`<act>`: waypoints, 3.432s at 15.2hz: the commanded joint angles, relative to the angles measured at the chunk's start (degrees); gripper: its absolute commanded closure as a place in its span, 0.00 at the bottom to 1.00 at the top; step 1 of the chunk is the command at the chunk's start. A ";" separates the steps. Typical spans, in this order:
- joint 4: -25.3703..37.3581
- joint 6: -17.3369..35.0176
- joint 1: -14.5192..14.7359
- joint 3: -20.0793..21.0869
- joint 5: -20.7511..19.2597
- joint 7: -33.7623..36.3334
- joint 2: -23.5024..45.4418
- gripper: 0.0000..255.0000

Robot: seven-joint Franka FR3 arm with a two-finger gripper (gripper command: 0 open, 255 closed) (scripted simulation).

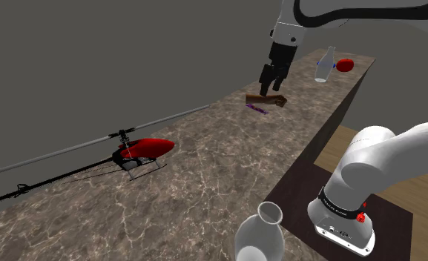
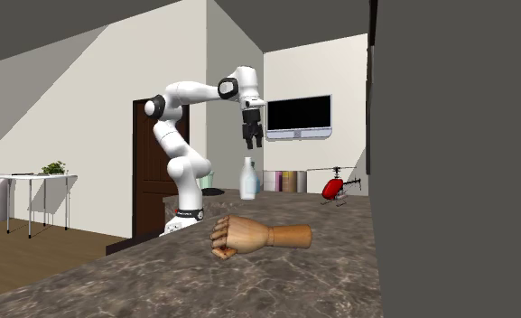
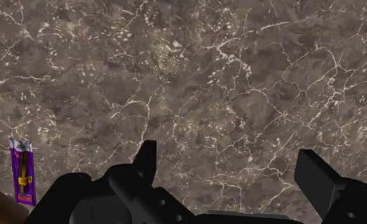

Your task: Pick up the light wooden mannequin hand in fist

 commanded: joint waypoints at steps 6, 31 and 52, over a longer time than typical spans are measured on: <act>-0.78 4.66 -1.13 -4.93 -4.03 -8.32 4.96 0.00; 24.30 23.94 -5.47 -23.05 -2.13 -49.89 51.83 0.00; 38.25 28.13 -11.53 -21.14 4.27 -59.93 70.58 1.00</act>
